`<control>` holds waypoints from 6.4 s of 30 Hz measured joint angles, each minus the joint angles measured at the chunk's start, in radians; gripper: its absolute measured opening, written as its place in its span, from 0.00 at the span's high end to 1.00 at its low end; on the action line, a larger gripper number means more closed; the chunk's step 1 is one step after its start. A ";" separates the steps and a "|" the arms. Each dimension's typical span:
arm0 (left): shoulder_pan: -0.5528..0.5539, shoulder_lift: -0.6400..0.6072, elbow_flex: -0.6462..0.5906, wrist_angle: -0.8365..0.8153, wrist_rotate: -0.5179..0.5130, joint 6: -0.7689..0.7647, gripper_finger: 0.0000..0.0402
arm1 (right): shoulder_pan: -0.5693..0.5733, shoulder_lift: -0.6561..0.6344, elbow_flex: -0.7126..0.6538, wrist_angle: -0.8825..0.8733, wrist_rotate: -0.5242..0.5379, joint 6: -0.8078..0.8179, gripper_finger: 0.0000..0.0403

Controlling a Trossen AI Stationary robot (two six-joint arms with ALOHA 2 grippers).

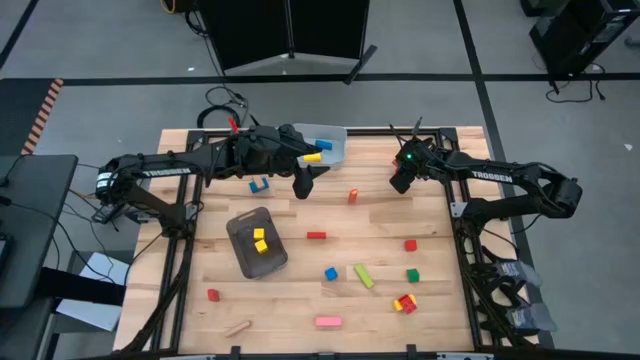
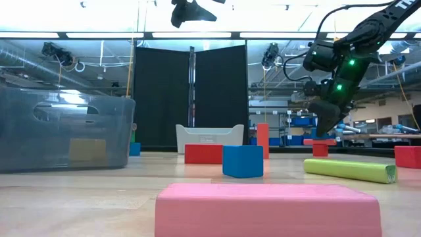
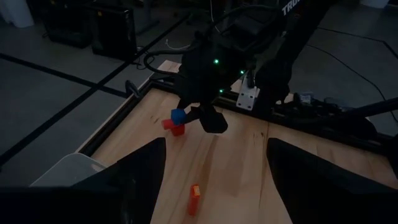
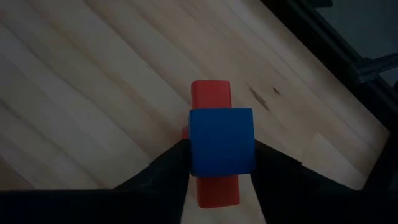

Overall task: Sort blocks by size
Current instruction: Put the blue square block into the black bin, then put the brown rectangular block into the gray bin

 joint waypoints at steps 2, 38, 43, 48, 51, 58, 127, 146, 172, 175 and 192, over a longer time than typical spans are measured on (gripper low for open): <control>0.000 0.000 0.000 -0.005 0.000 0.000 0.29 | 0.000 0.000 0.000 0.001 0.000 -0.006 0.64; -0.113 -0.178 0.000 -0.050 -0.077 0.057 0.29 | 0.314 -0.242 0.000 0.649 -0.719 -0.045 0.64; -0.177 -0.241 0.000 -0.097 -0.147 0.058 0.29 | 0.377 -0.146 0.000 0.873 -0.898 0.011 0.64; -0.252 -0.282 0.000 -0.140 -0.247 0.050 0.29 | 0.479 0.022 0.000 1.066 -0.755 0.092 0.64; -0.297 -0.290 0.000 -0.187 -0.319 0.018 0.29 | 0.560 0.151 0.008 1.190 -0.629 0.091 0.64; -0.404 -0.290 0.000 -0.361 -0.484 -0.149 0.29 | 0.699 0.457 0.165 1.354 -0.449 0.013 0.64; -1.057 0.498 0.000 -0.621 0.043 -1.100 0.37 | 0.662 0.220 -0.079 1.554 -0.127 -0.194 0.39; -1.059 0.611 0.005 -0.591 0.099 -1.095 0.80 | 0.683 0.220 -0.079 1.556 -0.090 -0.202 0.39; -0.938 0.069 0.072 -0.528 -1.136 -0.453 0.84 | 0.711 0.193 -0.079 1.568 -0.108 -0.263 0.42; -0.867 0.050 -0.005 -0.240 -0.990 -0.175 0.84 | 0.711 0.190 -0.079 1.567 -0.108 -0.277 0.42; 0.047 0.017 -0.202 0.245 -0.057 0.142 0.84 | 0.806 0.044 -0.078 1.523 -0.035 -0.367 0.47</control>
